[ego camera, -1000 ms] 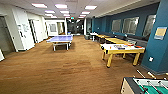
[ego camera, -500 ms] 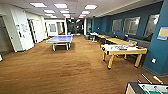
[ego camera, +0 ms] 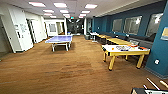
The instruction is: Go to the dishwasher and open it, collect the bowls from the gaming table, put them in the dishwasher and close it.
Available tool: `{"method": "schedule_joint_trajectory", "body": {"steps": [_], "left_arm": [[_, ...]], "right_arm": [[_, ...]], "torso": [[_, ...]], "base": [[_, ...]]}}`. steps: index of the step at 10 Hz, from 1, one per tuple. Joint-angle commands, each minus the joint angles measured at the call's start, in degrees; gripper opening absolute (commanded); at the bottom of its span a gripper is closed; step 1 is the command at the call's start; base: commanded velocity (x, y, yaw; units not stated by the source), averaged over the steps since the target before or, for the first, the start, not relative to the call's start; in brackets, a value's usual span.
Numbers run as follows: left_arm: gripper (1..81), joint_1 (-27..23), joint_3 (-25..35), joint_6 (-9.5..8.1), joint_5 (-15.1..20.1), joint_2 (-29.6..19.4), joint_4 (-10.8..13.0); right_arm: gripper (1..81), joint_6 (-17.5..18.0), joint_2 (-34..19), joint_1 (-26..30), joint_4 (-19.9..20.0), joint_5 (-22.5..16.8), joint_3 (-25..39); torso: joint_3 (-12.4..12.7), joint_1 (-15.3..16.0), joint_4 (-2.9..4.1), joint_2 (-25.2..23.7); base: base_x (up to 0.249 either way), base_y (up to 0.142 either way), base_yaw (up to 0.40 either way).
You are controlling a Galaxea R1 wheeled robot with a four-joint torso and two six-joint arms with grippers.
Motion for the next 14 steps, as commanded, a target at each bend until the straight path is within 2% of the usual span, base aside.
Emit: {"method": "schedule_joint_trajectory", "body": {"steps": [1,14], "left_arm": [[81.1,-3.22,-0.08,0.29,2.56,0.17,0.6],[81.1,-3.3,-0.17,0.38,2.56,0.43,0.6]], "right_arm": [[81.1,0.05,0.41,2.93,-0.17,-2.6,0.26],[81.1,-0.03,0.42,3.02,-0.26,-2.6,0.26]], "torso": [[0.0,0.05,0.0,0.0],[0.0,0.05,0.0,0.02]], "base": [[0.19,0.0,0.0],[0.198,0.0,0.0]]}}
